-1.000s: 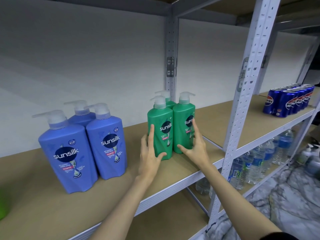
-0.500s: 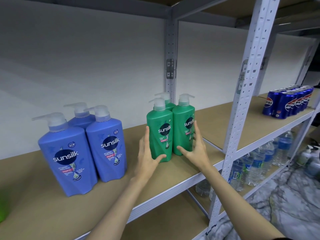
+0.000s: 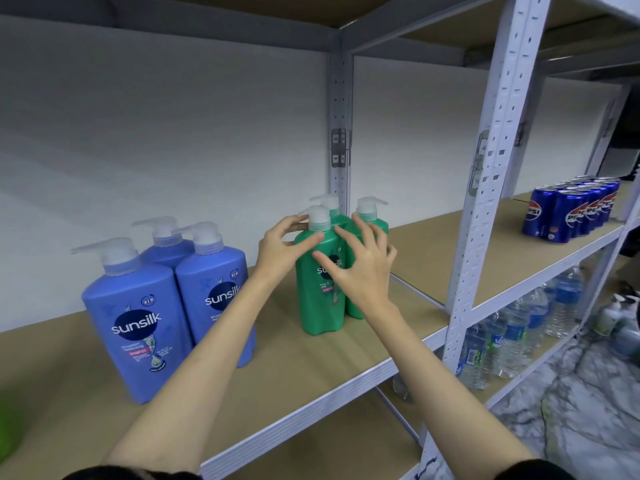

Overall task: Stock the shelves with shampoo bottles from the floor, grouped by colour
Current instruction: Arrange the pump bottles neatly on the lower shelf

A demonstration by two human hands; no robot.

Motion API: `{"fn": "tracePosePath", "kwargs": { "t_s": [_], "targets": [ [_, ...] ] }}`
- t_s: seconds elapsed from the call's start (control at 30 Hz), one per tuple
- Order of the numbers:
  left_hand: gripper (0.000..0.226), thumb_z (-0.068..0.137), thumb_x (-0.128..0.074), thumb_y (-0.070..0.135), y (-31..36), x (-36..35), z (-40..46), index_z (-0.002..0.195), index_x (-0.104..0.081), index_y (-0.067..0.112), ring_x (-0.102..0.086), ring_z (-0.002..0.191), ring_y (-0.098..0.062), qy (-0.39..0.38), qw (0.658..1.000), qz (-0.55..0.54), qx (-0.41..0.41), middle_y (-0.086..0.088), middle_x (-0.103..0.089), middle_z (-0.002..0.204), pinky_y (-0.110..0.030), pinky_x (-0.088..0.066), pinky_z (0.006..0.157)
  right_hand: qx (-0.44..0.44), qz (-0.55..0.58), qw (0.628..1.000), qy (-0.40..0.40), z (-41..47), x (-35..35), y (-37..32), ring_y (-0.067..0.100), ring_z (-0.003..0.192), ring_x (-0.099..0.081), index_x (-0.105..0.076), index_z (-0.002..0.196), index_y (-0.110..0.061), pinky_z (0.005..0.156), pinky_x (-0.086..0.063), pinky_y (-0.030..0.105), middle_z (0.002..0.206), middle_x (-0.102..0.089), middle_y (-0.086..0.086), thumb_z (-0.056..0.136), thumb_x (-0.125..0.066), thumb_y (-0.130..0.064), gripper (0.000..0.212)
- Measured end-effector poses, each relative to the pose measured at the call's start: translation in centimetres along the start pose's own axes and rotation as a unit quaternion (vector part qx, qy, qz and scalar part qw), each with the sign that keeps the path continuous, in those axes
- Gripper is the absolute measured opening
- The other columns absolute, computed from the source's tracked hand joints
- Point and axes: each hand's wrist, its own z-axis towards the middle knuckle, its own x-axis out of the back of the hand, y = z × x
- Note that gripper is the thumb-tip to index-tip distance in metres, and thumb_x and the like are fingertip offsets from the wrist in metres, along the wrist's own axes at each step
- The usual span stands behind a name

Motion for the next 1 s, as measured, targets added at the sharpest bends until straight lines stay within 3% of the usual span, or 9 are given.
{"fn": "tracePosePath", "kwargs": {
  "t_s": [0.1,0.3,0.37,0.43,0.53,0.63,0.77,0.87,1.0],
  "targets": [
    [0.047,0.079,-0.07,0.014,-0.3,0.3,0.1,0.123,-0.054,0.018,-0.061,0.096,-0.018,-0.025,1.0,-0.002,-0.015,-0.002,-0.059,0.12,-0.037,-0.053,0.085,0.001,-0.01,1.0,0.013,-0.4,-0.4,0.0,0.024,0.126,-0.043,-0.064,0.111,-0.027,0.093,-0.03,0.044,0.131,-0.055,-0.006,0.071,-0.049,-0.069,0.059],
    [0.047,0.08,-0.068,0.013,-0.9,0.5,0.6,0.125,-0.053,0.017,-0.06,0.107,-0.024,-0.041,0.999,0.001,-0.028,0.0,-0.059,0.118,-0.038,-0.052,0.09,-0.013,-0.01,1.0,0.019,-0.5,-0.7,-0.3,0.026,0.126,-0.044,-0.064,0.11,-0.025,0.094,-0.033,0.048,0.126,-0.059,-0.003,0.071,-0.052,-0.067,0.059],
    [0.054,0.08,-0.069,0.014,-1.1,0.1,0.3,0.129,-0.048,0.016,-0.058,0.109,-0.019,-0.015,0.999,0.014,-0.038,-0.004,-0.056,0.125,-0.029,-0.049,0.09,-0.01,0.004,1.0,0.001,-0.6,-0.5,0.0,0.024,0.129,-0.04,-0.062,0.115,-0.025,0.096,-0.03,0.045,0.132,-0.055,-0.001,0.071,-0.053,-0.066,0.061],
    [0.058,0.079,-0.07,0.016,-1.4,-0.4,-0.8,0.131,-0.045,0.014,-0.052,0.111,-0.013,0.084,0.993,0.027,-0.073,-0.003,-0.052,0.126,-0.025,-0.044,0.09,-0.018,0.041,0.999,-0.001,-0.8,0.4,0.8,0.02,0.129,-0.039,-0.059,0.12,-0.025,0.098,-0.027,0.038,0.135,-0.051,0.0,0.073,-0.055,-0.063,0.06],
    [0.037,0.082,-0.067,0.016,-1.7,-1.3,-3.4,0.117,-0.055,0.008,-0.054,0.103,-0.008,0.217,0.933,0.111,-0.263,0.0,-0.058,0.111,-0.02,-0.044,0.09,-0.077,0.141,0.986,0.032,-0.3,2.5,3.0,0.013,0.119,-0.043,-0.059,0.119,-0.019,0.101,-0.032,0.034,0.126,-0.055,0.0,0.079,-0.063,-0.044,0.047],
    [0.032,0.084,-0.059,0.025,-1.1,-3.6,-3.4,0.109,-0.06,0.005,-0.053,0.104,-0.015,0.124,0.874,0.262,-0.39,-0.007,-0.062,0.106,-0.025,-0.039,0.096,-0.194,0.287,0.938,0.012,1.5,4.3,5.6,0.011,0.107,-0.052,-0.06,0.116,-0.013,0.098,-0.043,0.039,0.117,-0.061,0.0,0.089,-0.059,-0.021,0.027],
    [0.053,0.071,-0.076,0.034,-0.4,-6.8,-0.9,0.112,-0.062,0.004,-0.059,0.111,-0.027,0.099,0.784,0.473,-0.389,-0.01,-0.066,0.112,-0.039,-0.043,0.099,-0.272,0.393,0.873,-0.102,5.6,5.6,7.6,0.019,0.107,-0.056,-0.056,0.121,-0.02,0.085,-0.047,0.034,0.121,-0.061,0.005,0.097,-0.044,-0.028,0.027],
    [0.06,0.067,-0.076,0.043,-1.0,-7.3,0.3,0.112,-0.063,0.005,-0.06,0.112,-0.025,0.134,0.741,0.548,-0.364,-0.008,-0.067,0.112,-0.045,-0.04,0.101,-0.254,0.415,0.848,-0.21,7.8,5.0,8.1,0.019,0.117,-0.052,-0.053,0.125,-0.025,0.101,-0.04,0.045,0.121,-0.058,-0.007,0.097,-0.041,-0.036,0.032],
    [0.058,0.067,-0.075,0.047,-2.7,-7.5,1.1,0.109,-0.066,0.008,-0.061,0.109,-0.022,0.149,0.702,0.585,-0.378,-0.003,-0.07,0.107,-0.047,-0.019,0.106,-0.244,0.445,0.814,-0.282,9.1,4.1,7.7,0.021,0.125,-0.046,-0.05,0.13,-0.025,0.109,-0.031,0.05,0.134,-0.052,-0.001,0.094,-0.044,-0.037,0.038]
  ]
}}
